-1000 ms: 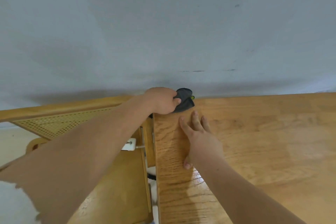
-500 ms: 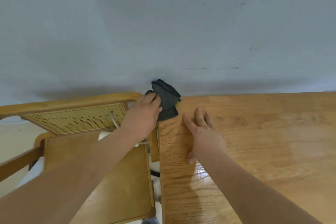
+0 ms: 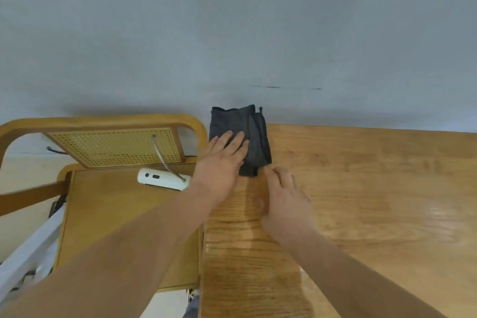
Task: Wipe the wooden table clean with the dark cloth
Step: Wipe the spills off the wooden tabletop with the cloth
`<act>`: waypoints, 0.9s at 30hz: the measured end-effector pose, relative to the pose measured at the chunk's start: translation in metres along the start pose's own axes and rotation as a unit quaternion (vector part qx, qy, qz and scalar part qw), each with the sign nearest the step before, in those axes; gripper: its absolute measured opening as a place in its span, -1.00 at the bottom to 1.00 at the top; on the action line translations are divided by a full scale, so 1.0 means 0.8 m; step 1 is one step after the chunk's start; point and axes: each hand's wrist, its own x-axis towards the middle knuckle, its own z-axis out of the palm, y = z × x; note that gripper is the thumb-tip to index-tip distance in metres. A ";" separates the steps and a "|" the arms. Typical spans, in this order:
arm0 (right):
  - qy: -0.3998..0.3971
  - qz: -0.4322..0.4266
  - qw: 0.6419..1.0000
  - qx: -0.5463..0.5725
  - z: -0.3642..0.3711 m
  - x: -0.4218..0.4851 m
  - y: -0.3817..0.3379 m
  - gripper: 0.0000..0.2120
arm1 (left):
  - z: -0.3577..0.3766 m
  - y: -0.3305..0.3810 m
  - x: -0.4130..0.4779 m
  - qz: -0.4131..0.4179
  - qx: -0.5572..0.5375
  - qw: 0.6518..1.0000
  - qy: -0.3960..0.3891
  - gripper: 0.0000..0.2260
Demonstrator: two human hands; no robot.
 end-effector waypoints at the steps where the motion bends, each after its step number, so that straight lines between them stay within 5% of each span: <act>1: 0.004 -0.003 1.000 0.024 -0.004 -0.004 0.014 -0.42 | 0.006 0.017 -0.017 0.006 0.002 1.000 0.005 -0.54; 5: 0.009 -0.014 0.998 0.065 -0.027 -0.014 0.067 -0.68 | 0.033 0.102 -0.078 -0.001 -0.002 1.000 0.008 -0.54; 10: -0.065 0.001 0.997 0.050 -0.052 -0.060 0.141 -0.56 | 0.070 0.241 -0.142 0.068 0.009 0.996 -0.053 -0.54; 14: -0.132 -0.009 0.990 0.040 -0.069 -0.081 0.193 -0.48 | 0.065 0.249 -0.151 0.166 0.061 0.982 -0.071 -0.53; 17: -0.140 -0.015 0.990 0.023 -0.080 -0.080 0.207 -0.42 | 0.040 0.207 -0.133 0.072 0.083 0.990 -0.090 -0.42; 21: -0.140 -0.025 0.990 -0.009 -0.080 -0.055 0.195 -0.20 | 0.021 0.181 -0.118 -0.235 0.013 0.971 -0.040 -0.45; 27: -0.119 -0.002 0.989 -0.089 -0.079 0.014 0.155 0.19 | 0.017 0.167 -0.136 -0.188 0.060 0.977 -0.084 -0.49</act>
